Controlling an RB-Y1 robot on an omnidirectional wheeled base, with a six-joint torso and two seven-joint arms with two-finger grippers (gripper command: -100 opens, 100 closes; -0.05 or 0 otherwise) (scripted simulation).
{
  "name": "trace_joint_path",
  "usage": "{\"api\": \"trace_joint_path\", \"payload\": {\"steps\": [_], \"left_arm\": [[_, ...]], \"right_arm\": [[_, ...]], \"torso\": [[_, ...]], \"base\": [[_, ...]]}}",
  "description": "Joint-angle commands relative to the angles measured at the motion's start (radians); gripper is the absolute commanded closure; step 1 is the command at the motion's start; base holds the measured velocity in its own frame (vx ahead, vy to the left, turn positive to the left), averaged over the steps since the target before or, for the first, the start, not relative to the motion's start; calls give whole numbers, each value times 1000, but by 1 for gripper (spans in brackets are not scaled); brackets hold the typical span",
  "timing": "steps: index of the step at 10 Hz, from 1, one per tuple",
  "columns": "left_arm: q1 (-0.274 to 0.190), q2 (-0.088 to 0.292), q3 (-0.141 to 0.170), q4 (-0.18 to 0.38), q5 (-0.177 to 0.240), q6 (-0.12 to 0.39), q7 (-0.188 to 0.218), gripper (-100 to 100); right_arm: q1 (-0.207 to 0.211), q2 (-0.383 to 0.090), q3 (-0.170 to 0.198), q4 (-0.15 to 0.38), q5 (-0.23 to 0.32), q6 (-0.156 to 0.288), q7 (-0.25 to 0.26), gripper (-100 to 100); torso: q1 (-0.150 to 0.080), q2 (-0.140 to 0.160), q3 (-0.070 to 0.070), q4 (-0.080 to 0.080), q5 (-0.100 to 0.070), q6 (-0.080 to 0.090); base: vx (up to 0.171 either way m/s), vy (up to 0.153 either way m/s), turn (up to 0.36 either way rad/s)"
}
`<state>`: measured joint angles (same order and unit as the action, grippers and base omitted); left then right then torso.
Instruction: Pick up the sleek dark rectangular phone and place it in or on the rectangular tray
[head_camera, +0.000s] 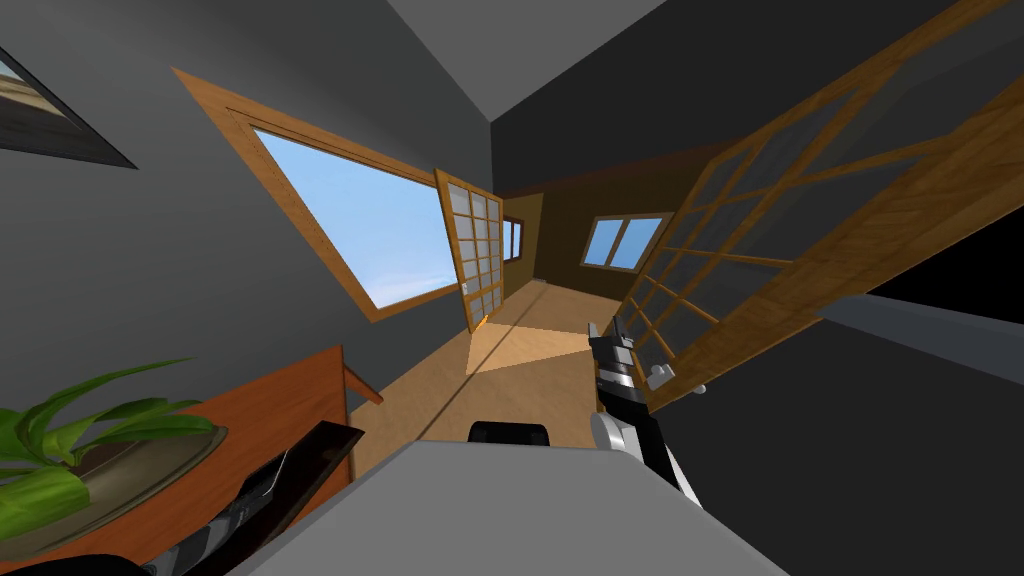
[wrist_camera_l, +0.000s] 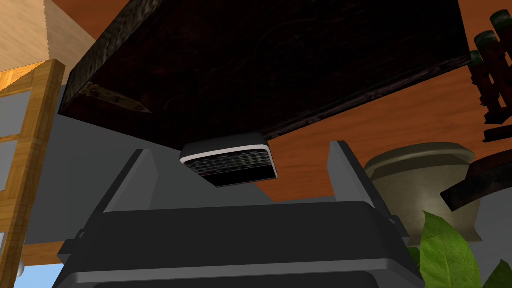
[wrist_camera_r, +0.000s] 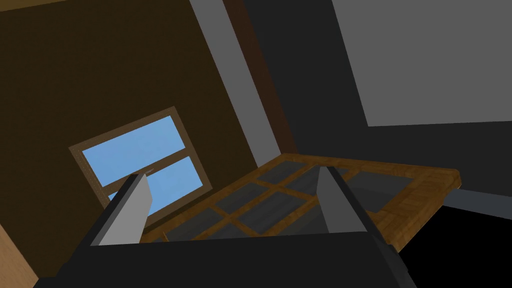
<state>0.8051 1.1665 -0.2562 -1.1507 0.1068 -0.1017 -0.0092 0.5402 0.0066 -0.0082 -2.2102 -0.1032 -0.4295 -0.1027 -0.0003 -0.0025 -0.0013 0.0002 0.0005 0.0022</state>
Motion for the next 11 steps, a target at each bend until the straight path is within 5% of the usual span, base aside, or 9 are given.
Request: {"api": "trace_joint_path", "payload": {"steps": [1,2,3,11], "left_arm": [[0,0,0,0,0,0,0,-100],[0,0,0,0,0,0,0,0],[23,40,9,-27,16,-2,12,-100],[117,200,47,-134,79,-9,61,-100]], "right_arm": [[0,0,0,0,0,0,0,0],[0,0,0,0,0,0,0,0],[0,0,0,0,0,0,0,0],[0,0,0,0,0,0,0,0]], "torso": [[0,0,0,0,0,0],[0,0,0,0,0,0],[0,0,0,0,0,0],[-1,0,0,0,0,0]], "base": [[0,0,0],[0,0,0],[0,-10,80],[1,-19,58]]}}
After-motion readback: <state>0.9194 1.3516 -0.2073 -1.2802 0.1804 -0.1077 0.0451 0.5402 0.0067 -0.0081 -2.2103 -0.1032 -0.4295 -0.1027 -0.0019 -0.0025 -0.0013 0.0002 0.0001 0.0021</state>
